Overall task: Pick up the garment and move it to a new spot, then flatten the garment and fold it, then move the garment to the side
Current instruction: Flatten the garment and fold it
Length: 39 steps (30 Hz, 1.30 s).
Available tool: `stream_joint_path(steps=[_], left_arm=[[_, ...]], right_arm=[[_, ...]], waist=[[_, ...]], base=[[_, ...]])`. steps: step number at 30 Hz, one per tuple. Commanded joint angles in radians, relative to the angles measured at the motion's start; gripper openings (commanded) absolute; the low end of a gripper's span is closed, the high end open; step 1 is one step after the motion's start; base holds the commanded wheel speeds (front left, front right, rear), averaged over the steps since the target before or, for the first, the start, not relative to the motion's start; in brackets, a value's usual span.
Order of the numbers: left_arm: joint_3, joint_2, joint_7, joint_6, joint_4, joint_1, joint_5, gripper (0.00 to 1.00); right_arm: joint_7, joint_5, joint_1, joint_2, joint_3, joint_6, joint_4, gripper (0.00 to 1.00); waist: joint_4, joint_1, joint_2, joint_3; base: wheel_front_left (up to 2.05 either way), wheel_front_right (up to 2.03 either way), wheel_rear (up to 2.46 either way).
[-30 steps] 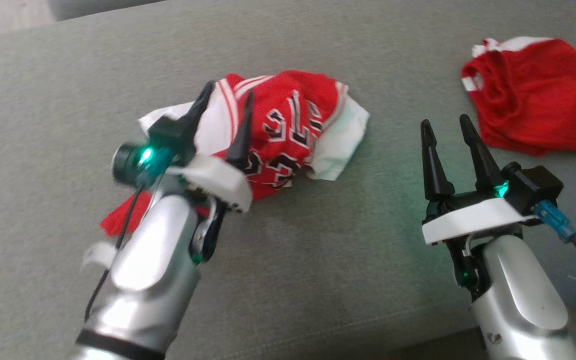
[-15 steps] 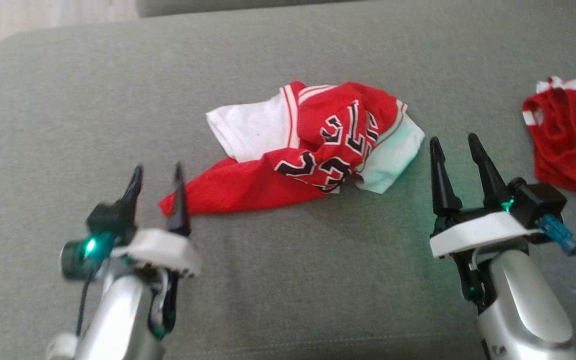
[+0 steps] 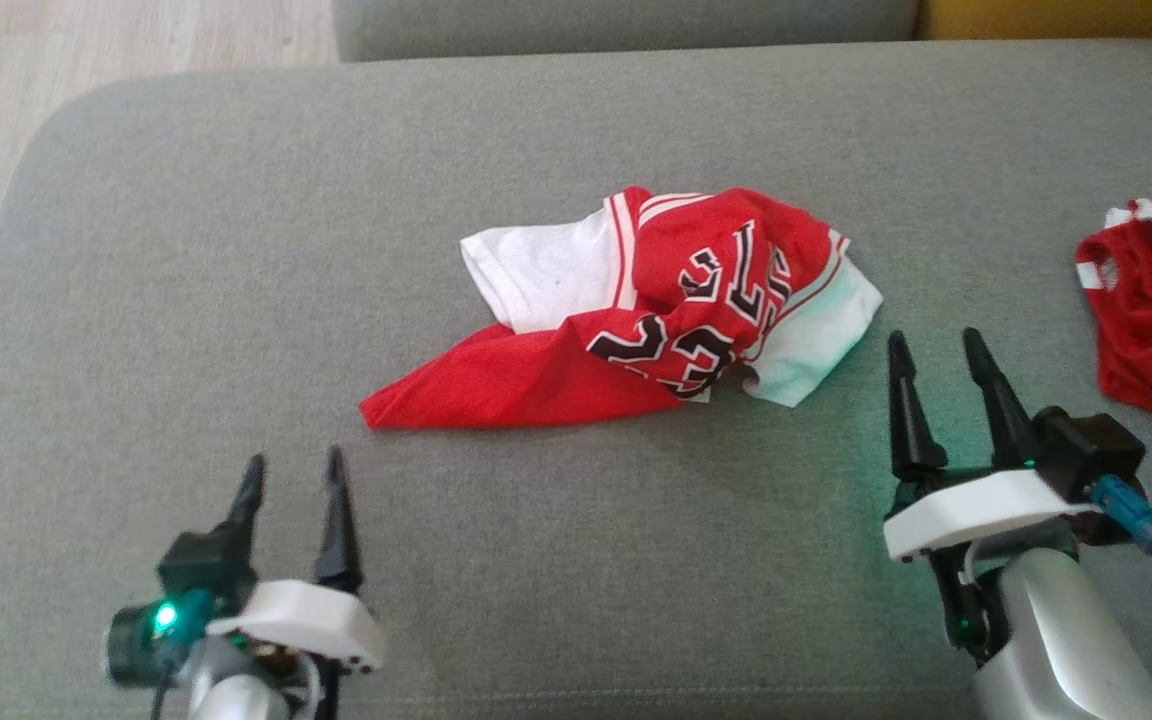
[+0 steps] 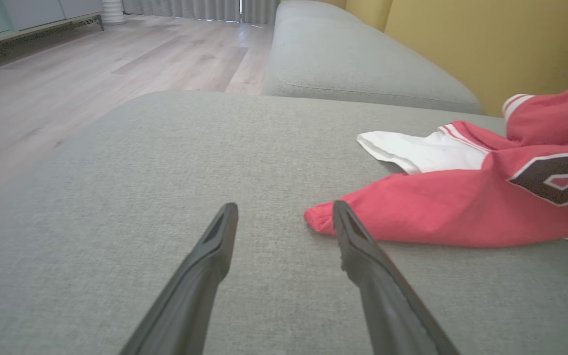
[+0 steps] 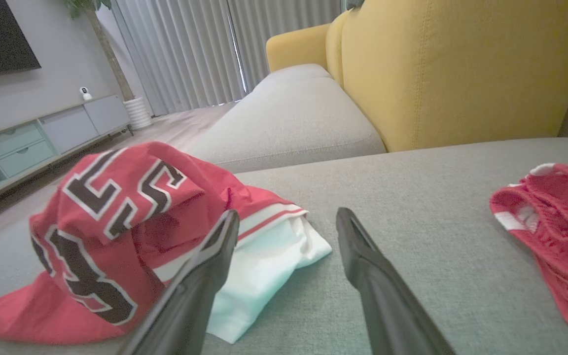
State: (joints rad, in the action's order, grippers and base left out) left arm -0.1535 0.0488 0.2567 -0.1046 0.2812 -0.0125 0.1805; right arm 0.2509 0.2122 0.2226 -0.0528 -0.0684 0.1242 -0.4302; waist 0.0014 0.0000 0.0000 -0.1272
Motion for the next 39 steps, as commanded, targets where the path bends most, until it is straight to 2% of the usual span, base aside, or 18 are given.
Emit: stream_joint_path(steps=[1,10,16,24,25,26,27,32,35,39], left_arm=[[0.009,0.002,0.005,0.007,-0.044,-0.046,0.002,1.0],[-0.076,0.002,0.005,0.009,-0.058,-0.094,0.011,1.0],[-0.086,0.002,0.005,0.011,-0.054,-0.116,0.008,1.0],[-0.089,0.002,0.005,0.01,-0.057,-0.124,0.012,1.0],[-0.09,0.002,0.005,0.008,-0.058,-0.125,0.013,1.0],[-0.09,0.001,0.005,0.007,-0.059,-0.126,0.014,1.0],[-0.09,0.001,0.005,0.006,-0.059,-0.127,0.015,1.0],[-0.091,0.001,0.005,0.005,-0.054,-0.127,0.018,1.0],[-0.097,0.001,0.005,0.005,-0.053,-0.125,0.023,1.0],[-0.098,0.001,0.005,0.006,-0.045,-0.112,0.03,1.0]], right_arm=[[0.011,-0.018,0.015,0.003,-0.008,0.007,0.02,1.0],[0.011,-0.102,0.112,0.003,0.069,0.007,-0.104,1.0],[0.01,-0.133,0.191,0.003,0.1,0.007,-0.241,1.0],[0.005,-0.115,0.221,0.003,0.116,0.007,-0.382,1.0],[0.006,-0.111,0.224,0.003,0.115,0.007,-0.392,0.67],[0.007,-0.106,0.228,0.003,0.114,0.007,-0.398,0.22],[0.008,-0.103,0.232,0.003,0.114,0.007,-0.402,0.0],[0.01,-0.084,0.242,0.003,0.118,0.007,-0.365,0.0],[0.01,-0.061,0.238,0.003,0.109,0.007,-0.268,0.0],[0.011,-0.009,0.248,0.003,0.039,0.007,-0.107,0.0]], waist=[[0.009,0.0,0.0,-0.012],[0.061,0.0,0.0,-0.082],[0.1,0.0,0.0,-0.124],[0.116,0.0,0.0,-0.14],[0.115,0.0,0.0,-0.141],[0.113,0.0,0.0,-0.142],[0.111,0.0,0.0,-0.142],[0.093,0.0,0.0,-0.127],[0.088,0.0,0.0,-0.109],[0.083,0.0,0.0,-0.07]], base=[[0.0,0.0,0.0],[0.0,0.0,0.0],[0.0,0.0,0.0],[0.0,0.0,0.0],[0.0,0.0,0.0],[0.0,0.0,0.0],[0.0,0.0,0.0],[0.0,0.0,0.0],[0.0,0.0,0.0],[0.0,0.0,0.0]])
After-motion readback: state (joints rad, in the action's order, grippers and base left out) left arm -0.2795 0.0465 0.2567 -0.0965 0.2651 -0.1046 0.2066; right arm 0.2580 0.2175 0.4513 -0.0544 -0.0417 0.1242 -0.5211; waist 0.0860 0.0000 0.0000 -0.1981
